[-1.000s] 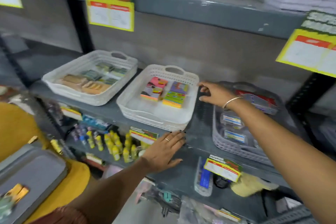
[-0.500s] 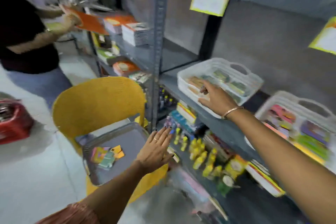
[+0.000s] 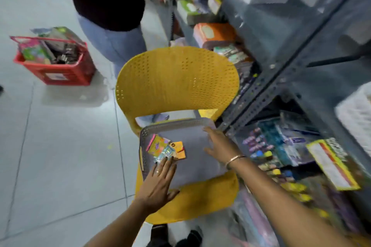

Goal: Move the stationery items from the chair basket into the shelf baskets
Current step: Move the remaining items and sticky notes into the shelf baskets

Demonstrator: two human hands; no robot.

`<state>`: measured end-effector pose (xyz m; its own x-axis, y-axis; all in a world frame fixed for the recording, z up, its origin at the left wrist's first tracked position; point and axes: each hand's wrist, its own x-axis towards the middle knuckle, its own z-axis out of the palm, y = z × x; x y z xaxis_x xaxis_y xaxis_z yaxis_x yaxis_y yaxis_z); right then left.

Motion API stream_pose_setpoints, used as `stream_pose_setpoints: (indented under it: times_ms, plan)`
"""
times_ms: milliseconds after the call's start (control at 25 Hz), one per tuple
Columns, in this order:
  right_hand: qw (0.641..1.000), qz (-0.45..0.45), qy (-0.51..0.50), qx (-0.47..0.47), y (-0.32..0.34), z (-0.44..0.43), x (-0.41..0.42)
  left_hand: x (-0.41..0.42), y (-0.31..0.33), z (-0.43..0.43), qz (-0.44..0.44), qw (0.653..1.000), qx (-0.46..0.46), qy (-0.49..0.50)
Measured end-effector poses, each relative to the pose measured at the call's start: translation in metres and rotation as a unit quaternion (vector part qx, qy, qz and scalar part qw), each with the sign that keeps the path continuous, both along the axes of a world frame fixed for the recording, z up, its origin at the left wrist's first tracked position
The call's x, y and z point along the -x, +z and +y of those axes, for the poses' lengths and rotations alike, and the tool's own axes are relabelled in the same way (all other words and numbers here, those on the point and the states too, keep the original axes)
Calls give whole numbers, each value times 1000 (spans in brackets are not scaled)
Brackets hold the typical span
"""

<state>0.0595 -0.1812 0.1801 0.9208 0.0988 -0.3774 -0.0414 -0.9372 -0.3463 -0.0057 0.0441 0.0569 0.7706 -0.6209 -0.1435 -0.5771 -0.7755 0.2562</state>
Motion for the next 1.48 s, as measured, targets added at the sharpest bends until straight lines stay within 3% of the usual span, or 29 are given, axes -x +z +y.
stream_pose_setpoints:
  times_ms: [160,320,600,840,1200,1480]
  plan:
    - [989,56,133,29,-103,39,-20,5,-64,23,18,999,-27,4]
    - [960,53,262,80,-165,65,-33,6,-93,31,4,998,-50,-32]
    - [908,-108,371,160,-220,80,-48,9,-113,31,-23,998,-64,-20]
    - [915,-123,355,149,-226,84,-40,11,-119,31,-39,997,-63,-5]
    - [947,-34,304,101,-220,76,-39,10,-118,31,-50,997,-57,0]
    - [985,-46,154,62,-126,21,-52,-10,-68,26,-33,997,-67,-14]
